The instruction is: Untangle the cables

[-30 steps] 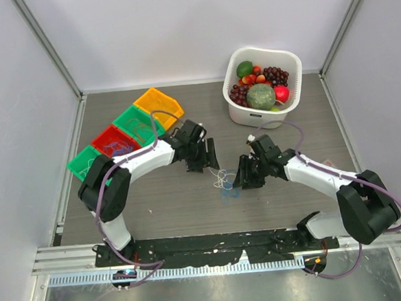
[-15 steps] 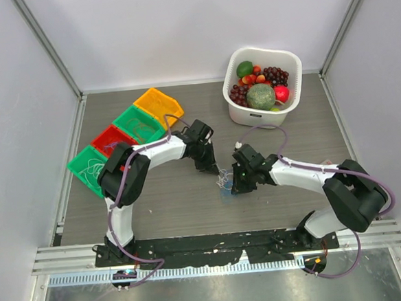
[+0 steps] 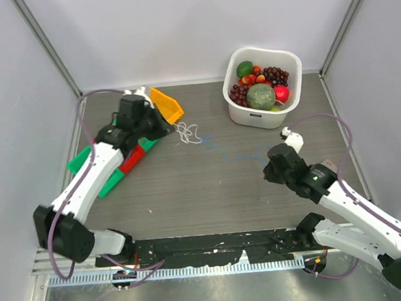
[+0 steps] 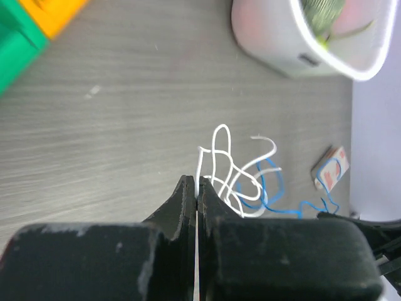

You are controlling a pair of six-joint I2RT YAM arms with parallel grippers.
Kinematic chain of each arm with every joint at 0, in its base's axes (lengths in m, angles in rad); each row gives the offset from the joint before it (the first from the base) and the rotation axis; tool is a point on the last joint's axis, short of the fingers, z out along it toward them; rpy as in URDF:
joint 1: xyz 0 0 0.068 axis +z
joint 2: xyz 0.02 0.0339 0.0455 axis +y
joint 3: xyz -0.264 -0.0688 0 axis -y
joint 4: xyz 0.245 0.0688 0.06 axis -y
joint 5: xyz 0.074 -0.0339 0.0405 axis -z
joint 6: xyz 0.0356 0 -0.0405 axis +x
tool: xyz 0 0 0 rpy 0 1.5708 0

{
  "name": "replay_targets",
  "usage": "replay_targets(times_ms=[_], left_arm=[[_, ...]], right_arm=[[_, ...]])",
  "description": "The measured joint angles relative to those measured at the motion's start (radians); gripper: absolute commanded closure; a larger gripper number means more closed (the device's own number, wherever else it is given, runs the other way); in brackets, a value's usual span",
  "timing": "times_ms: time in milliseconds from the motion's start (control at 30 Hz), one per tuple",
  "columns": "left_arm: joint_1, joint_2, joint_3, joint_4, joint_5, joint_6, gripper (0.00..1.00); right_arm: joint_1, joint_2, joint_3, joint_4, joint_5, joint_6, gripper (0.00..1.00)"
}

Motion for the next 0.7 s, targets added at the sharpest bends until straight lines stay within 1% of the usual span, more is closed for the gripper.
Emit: replay_targets(times_ms=[100,200,367,533,700], left_arm=[[0.058,-0.122,0.000,-0.010,-0.031,0.034,1.00],[0.064,-0.187,-0.005,-0.015,-0.030,0.077,1.00],[0.069,-0.200,-0.050,-0.037,-0.045,0.112,1.00],[0.098,-0.200,-0.075,-0.091,-0.076,0.142,1.00],[0.100,-0.181,-0.073,-0.129,-0.076,0.195,1.00]], right_arm=[[-0.013,-0.076,0.054,-0.098,0.080,0.006,0.99],[-0.013,-0.126,0.132,-0.137,0.124,-0.014,0.99],[-0.013,-0.160,0.312,-0.182,0.238,-0.045,0.99],[-0.013,-0.225,0.476,-0.219,0.416,-0.063,0.99],[-0.013,-0.282,0.617,-0.226,0.544,-0.146,0.99]])
